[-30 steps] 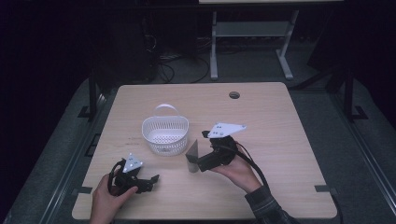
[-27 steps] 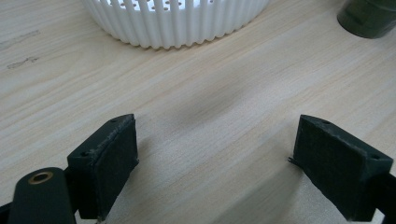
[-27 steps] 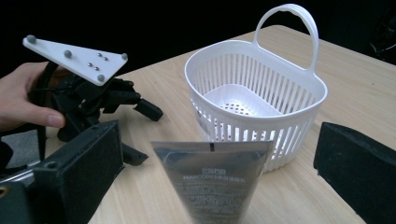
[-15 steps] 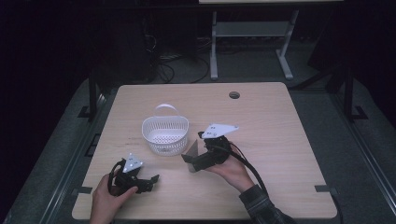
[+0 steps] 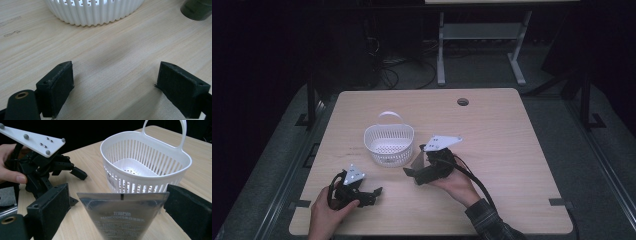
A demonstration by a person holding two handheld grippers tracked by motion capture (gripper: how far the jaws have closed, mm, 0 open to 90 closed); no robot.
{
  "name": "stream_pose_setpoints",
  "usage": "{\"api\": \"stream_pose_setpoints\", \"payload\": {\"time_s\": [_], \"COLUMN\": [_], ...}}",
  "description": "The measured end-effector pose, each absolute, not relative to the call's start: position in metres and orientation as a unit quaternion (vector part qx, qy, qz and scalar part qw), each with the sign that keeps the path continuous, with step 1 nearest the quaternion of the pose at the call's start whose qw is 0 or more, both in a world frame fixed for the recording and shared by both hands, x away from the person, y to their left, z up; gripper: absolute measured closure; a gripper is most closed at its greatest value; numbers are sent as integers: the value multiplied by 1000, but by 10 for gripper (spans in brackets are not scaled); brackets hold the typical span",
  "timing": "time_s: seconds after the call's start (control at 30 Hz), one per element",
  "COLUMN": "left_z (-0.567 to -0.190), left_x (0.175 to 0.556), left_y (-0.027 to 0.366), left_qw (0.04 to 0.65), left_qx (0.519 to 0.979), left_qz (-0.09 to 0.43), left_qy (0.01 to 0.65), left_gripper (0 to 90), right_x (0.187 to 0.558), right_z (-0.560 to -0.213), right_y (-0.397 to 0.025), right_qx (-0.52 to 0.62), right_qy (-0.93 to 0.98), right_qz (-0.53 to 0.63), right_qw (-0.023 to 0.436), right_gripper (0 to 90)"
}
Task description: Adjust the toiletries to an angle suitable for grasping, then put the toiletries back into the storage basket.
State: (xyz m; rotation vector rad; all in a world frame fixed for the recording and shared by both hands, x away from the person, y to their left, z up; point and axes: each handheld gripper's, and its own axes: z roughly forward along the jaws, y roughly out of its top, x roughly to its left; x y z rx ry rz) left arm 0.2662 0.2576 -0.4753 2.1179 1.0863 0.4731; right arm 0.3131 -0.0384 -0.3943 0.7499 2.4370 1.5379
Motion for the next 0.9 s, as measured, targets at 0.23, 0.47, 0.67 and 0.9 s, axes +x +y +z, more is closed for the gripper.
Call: {"api": "stream_pose_setpoints", "payload": {"time_s": [0.23, 0.47, 0.67, 0.9], "left_z": [-475, -475, -475, -475], "left_x": [266, 266, 266, 266], "left_y": [257, 257, 258, 258], "left_qw": [350, 350, 349, 350], "left_qx": [817, 817, 818, 818], "left_qz": [182, 183, 183, 182], "left_qy": [420, 420, 419, 419], "left_gripper": [127, 128, 127, 128], "right_x": [311, 310, 309, 309], "right_z": [-393, -393, -393, -391], "right_y": [-40, -44, -45, -45], "right_qx": [249, 247, 244, 241], "right_qy": [812, 806, 807, 809], "right_qz": [521, 530, 530, 528], "right_qw": [83, 90, 90, 94], "right_gripper": [181, 289, 296, 298]}}
